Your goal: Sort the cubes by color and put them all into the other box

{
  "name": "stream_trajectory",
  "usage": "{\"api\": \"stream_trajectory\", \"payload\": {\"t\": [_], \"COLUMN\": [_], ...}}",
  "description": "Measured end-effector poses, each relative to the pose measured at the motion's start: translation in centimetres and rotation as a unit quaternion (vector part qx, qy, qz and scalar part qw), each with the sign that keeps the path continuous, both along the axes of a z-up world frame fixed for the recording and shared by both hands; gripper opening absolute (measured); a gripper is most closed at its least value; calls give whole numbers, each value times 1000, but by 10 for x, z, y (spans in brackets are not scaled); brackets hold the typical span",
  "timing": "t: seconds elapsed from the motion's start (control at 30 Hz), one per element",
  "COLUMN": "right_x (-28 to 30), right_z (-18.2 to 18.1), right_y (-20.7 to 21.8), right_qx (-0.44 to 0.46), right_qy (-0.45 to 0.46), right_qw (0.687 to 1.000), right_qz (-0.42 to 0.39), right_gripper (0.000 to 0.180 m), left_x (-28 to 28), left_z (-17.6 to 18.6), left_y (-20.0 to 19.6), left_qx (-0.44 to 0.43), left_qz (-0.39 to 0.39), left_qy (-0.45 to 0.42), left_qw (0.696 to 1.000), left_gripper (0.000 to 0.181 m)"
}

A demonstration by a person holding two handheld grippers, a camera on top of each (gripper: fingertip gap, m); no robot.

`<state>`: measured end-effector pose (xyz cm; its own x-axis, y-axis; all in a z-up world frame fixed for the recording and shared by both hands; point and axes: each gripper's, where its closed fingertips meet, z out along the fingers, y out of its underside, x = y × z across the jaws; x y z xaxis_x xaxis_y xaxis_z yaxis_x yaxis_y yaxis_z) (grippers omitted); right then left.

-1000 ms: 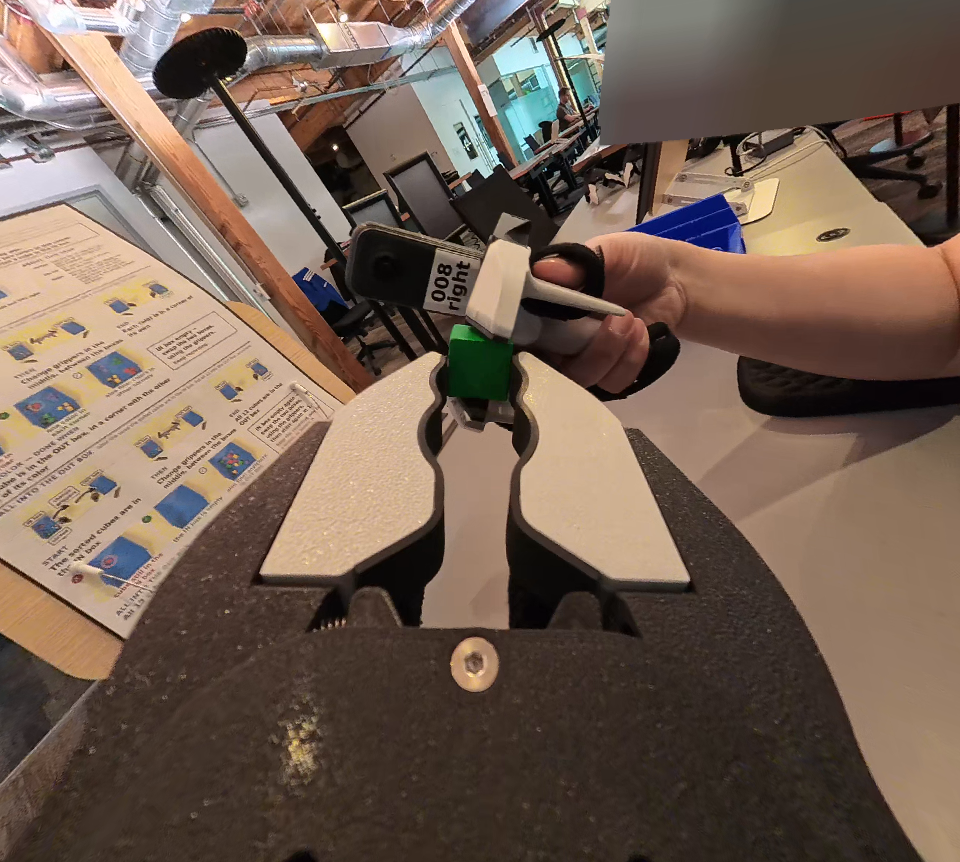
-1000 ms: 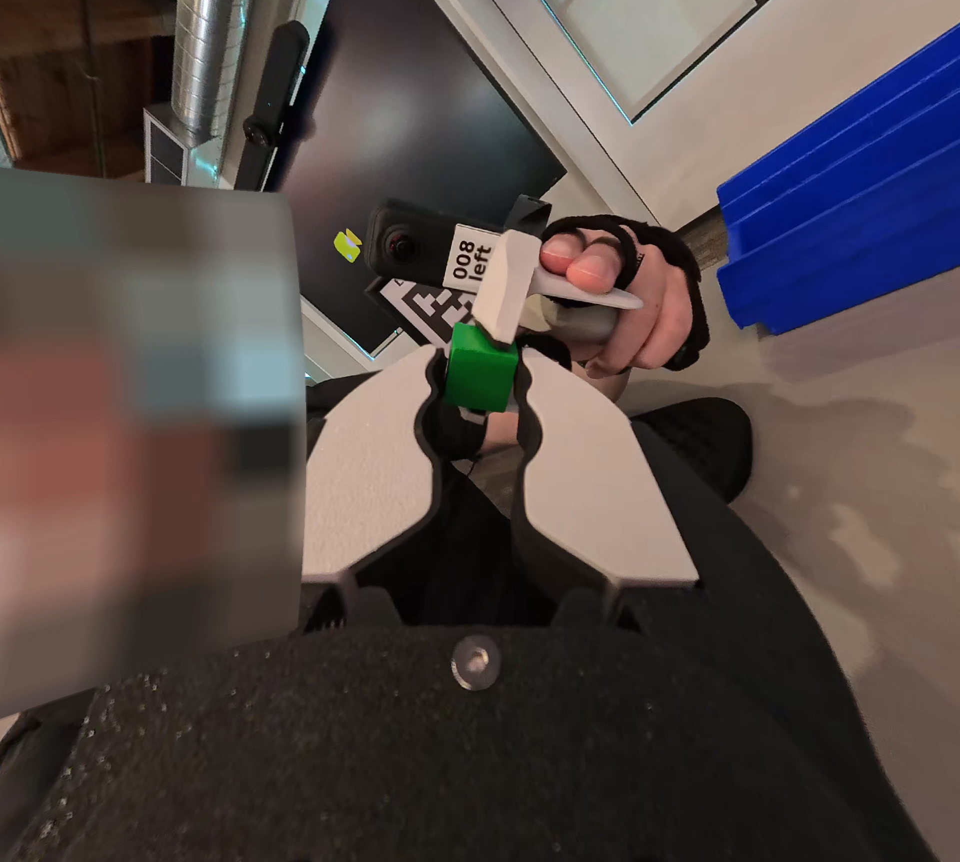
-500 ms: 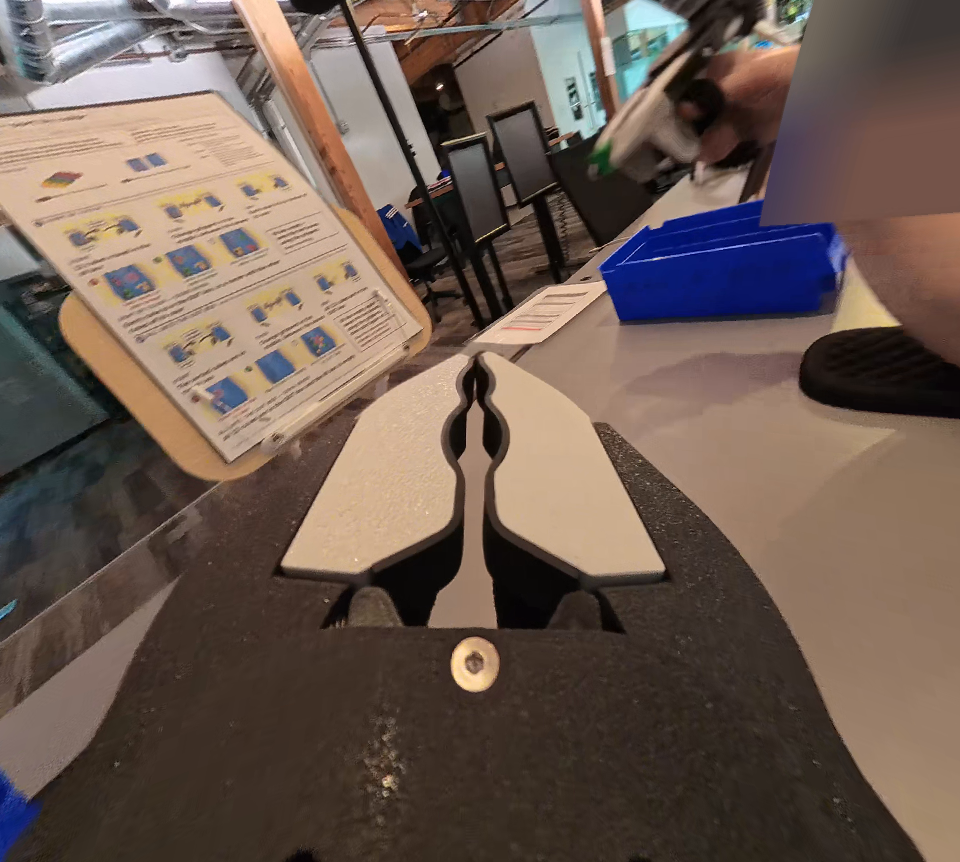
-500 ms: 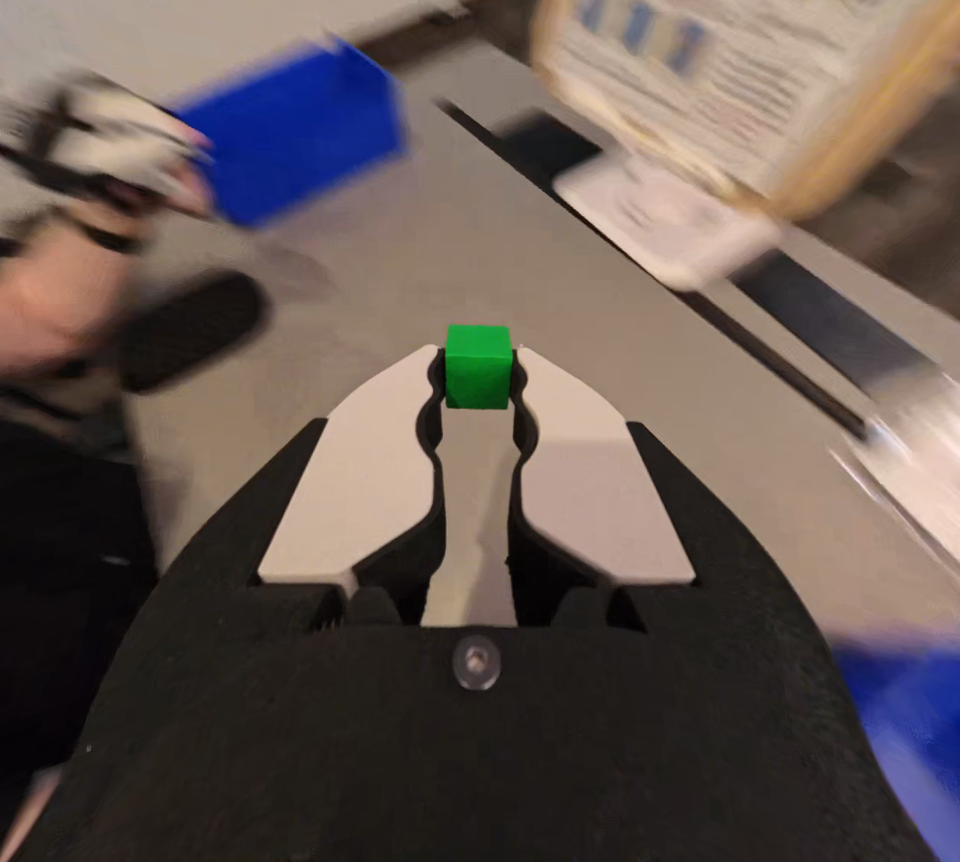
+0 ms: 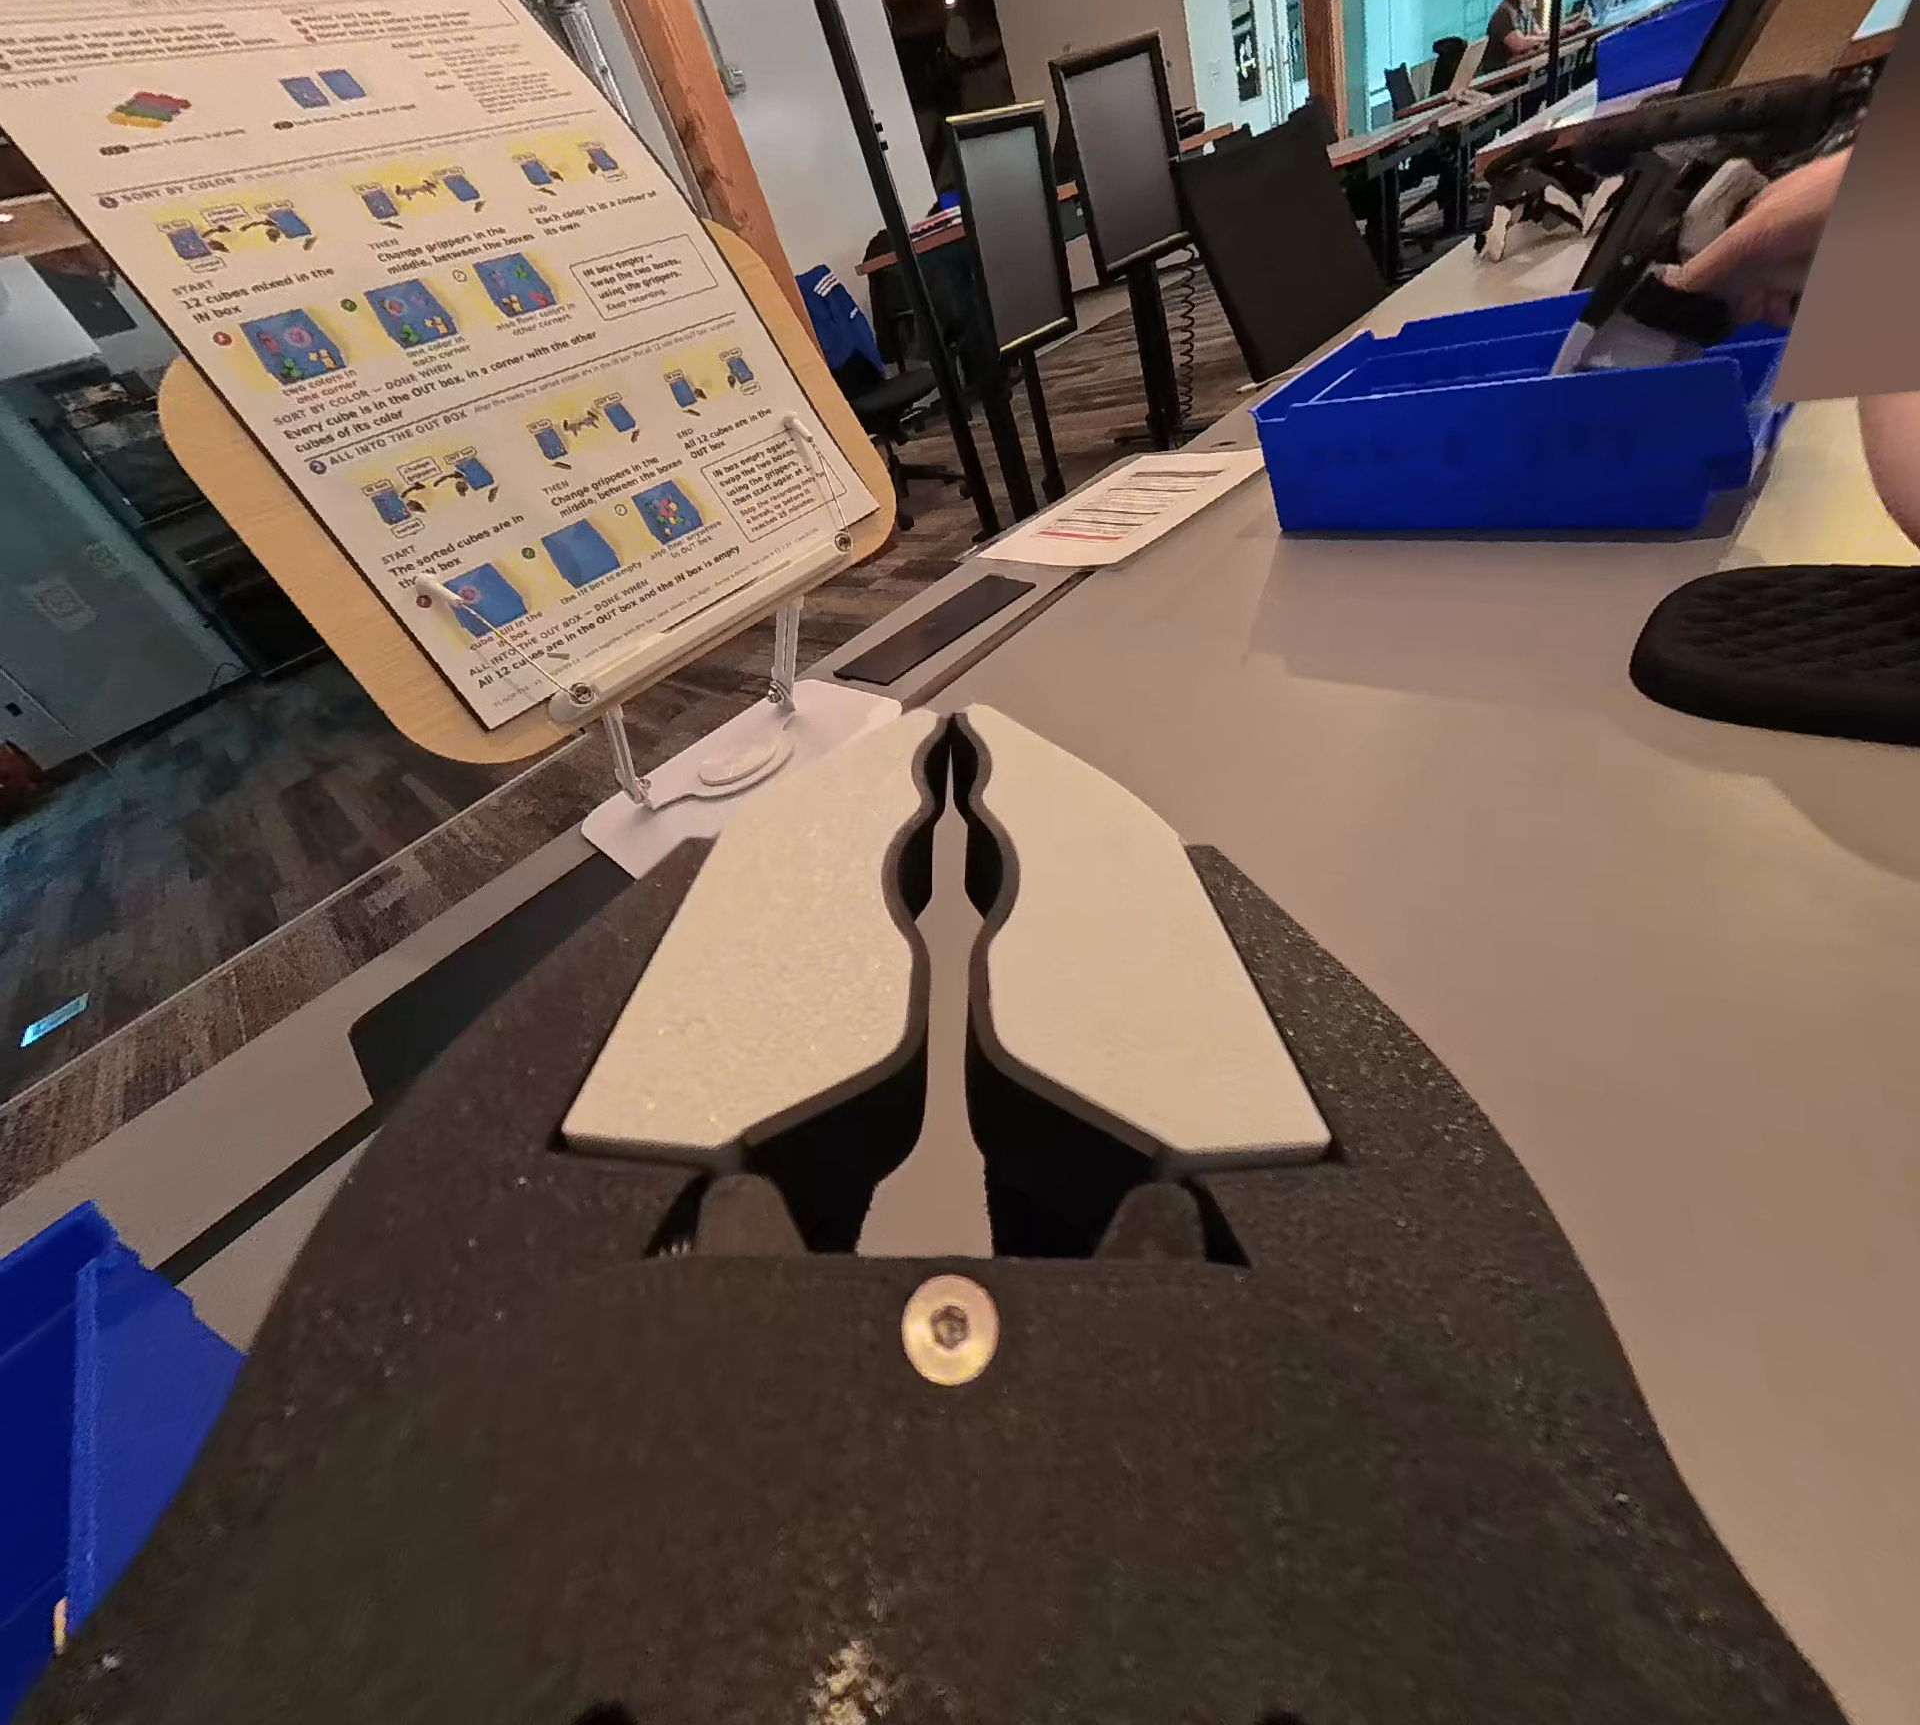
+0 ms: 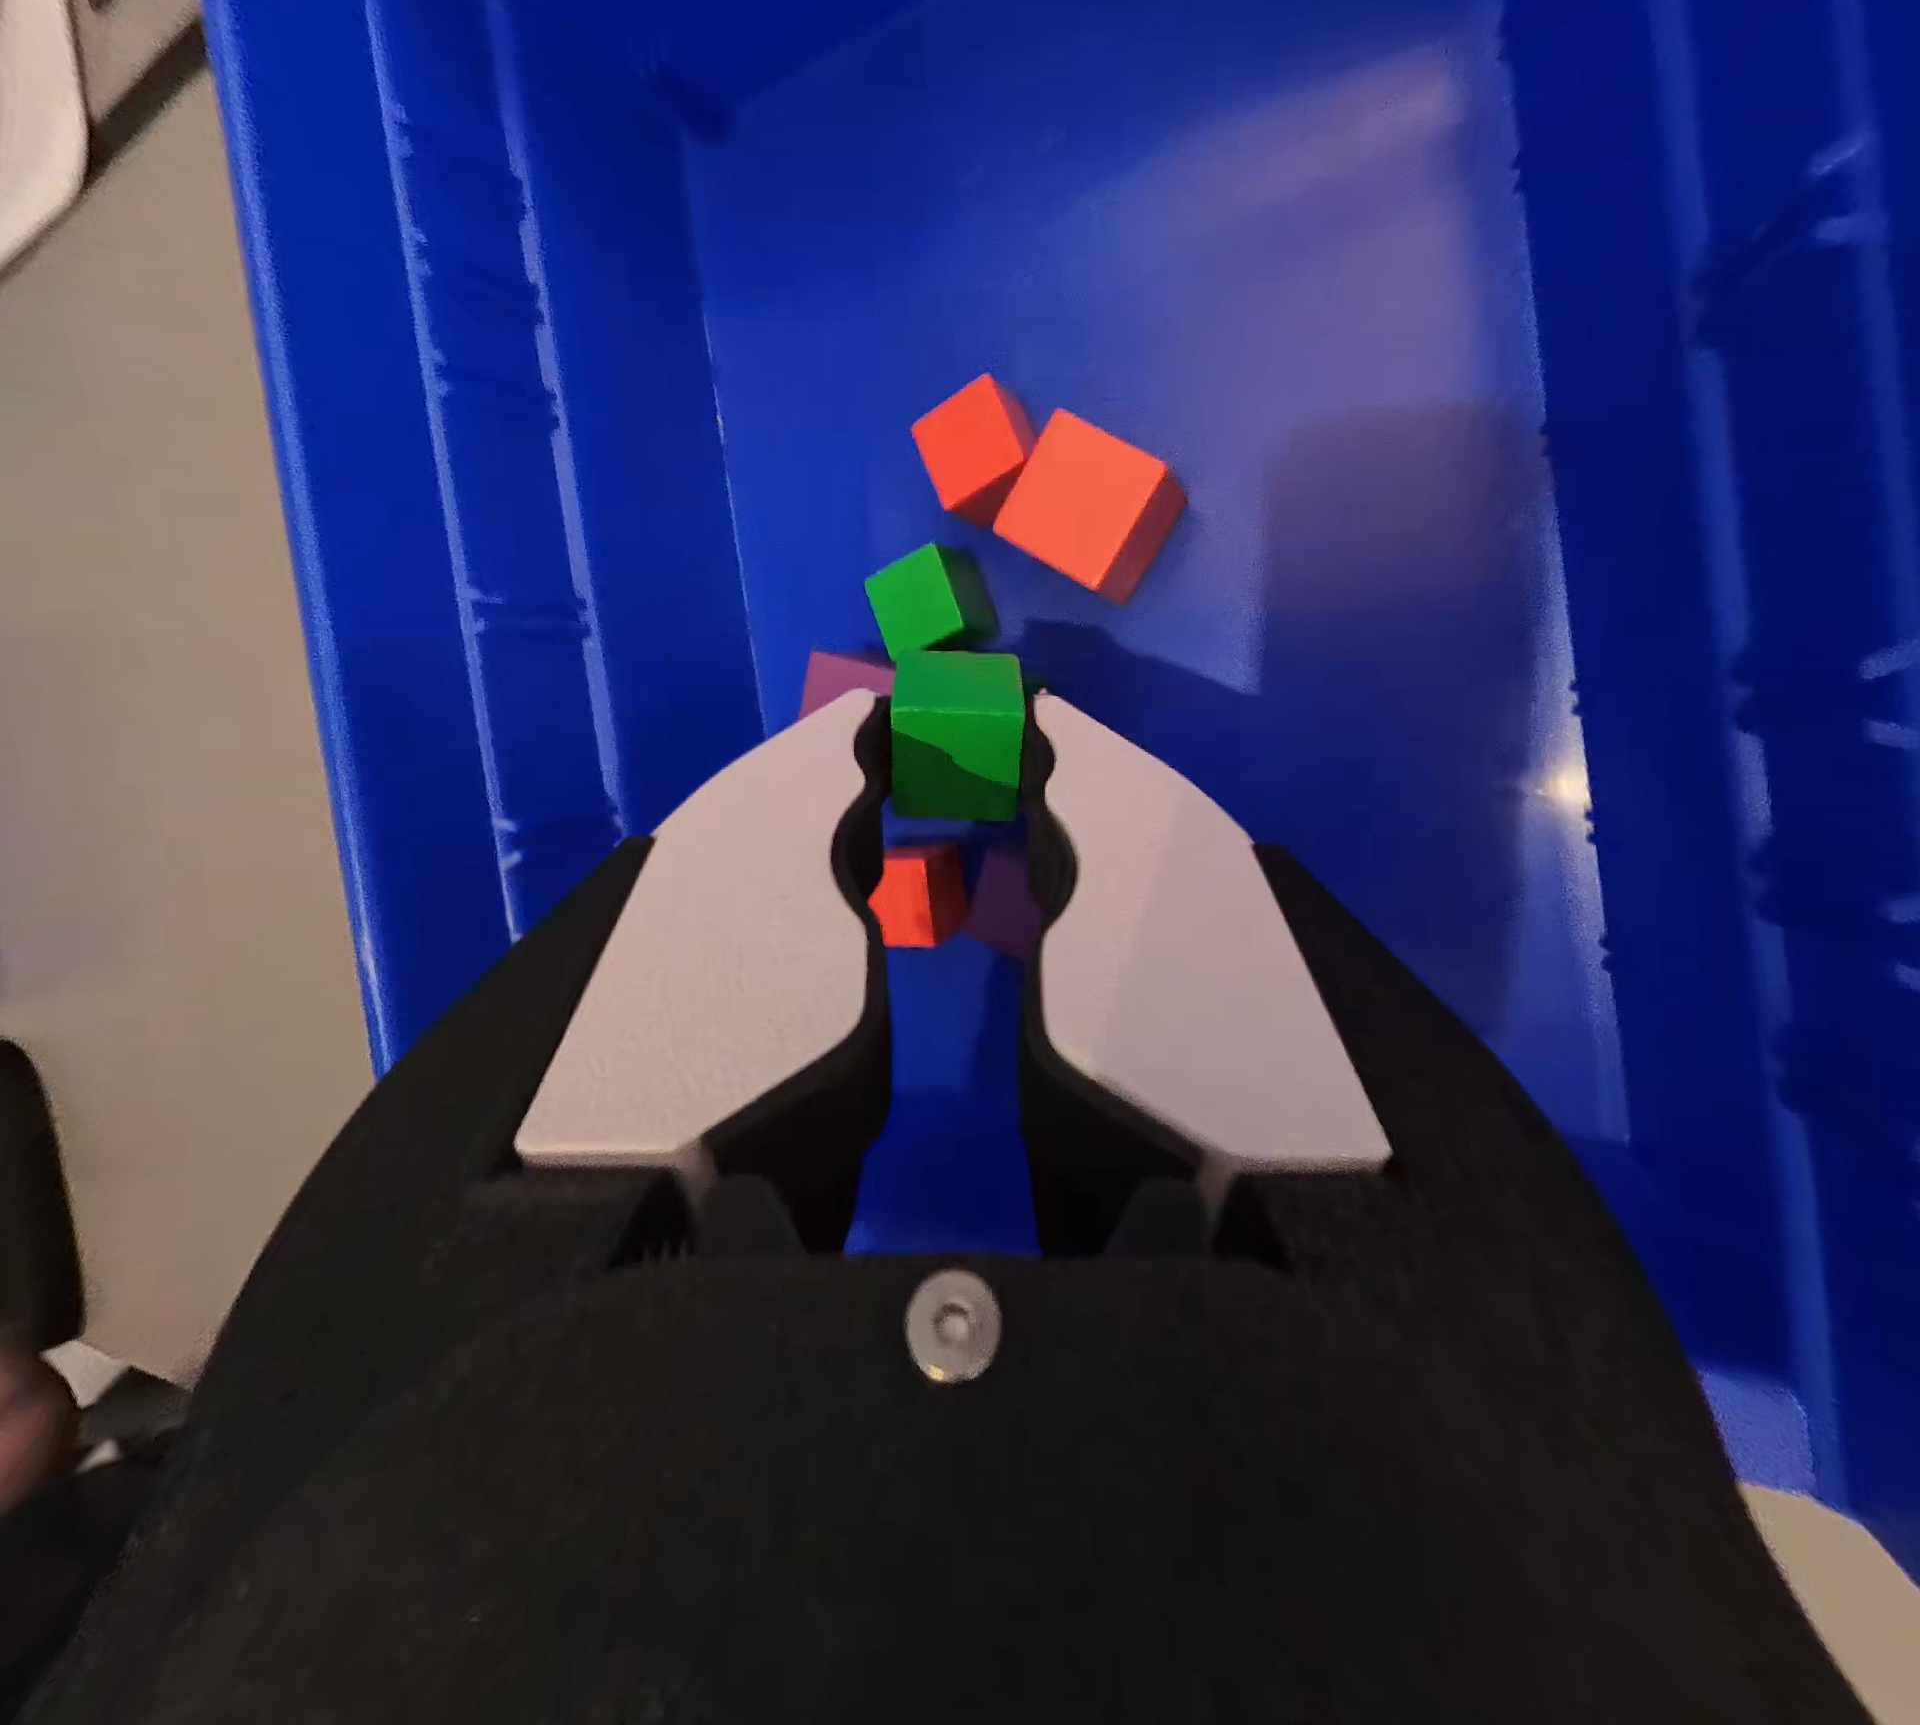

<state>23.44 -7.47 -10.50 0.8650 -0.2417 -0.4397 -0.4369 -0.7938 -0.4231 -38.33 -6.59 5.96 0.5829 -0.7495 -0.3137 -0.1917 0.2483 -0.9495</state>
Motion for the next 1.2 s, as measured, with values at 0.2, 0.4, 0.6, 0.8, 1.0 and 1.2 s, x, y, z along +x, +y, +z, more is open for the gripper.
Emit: {"api": "stream_trajectory", "payload": {"t": [0.2,0.4,0.6,0.8,1.0,1.2], "right_x": [8,4,-30,-98,-199,-294], "right_z": [29,93,170,225,274,284], "right_y": [4,15,33,46,45,41], "right_qx": [63,165,294,392,458,473], "right_qy": [0,-51,-110,-97,-85,-34], "right_qw": [997,984,949,912,871,832], "right_qz": [-33,-50,-15,66,157,289], "right_gripper": [45,43,39,38,44,43], "left_x": [-22,-99,-186,-231,-254,-252], "left_z": [1,16,7,-41,-93,-130], "left_y": [1,16,26,69,132,179], "left_qx": [7,0,-59,-135,-169,-234], "left_qz": [52,181,295,290,249,190], "left_qy": [20,-3,0,104,235,267], "left_qw": [998,983,954,942,924,915], "left_gripper": [0,0,0,7,19,30]}}
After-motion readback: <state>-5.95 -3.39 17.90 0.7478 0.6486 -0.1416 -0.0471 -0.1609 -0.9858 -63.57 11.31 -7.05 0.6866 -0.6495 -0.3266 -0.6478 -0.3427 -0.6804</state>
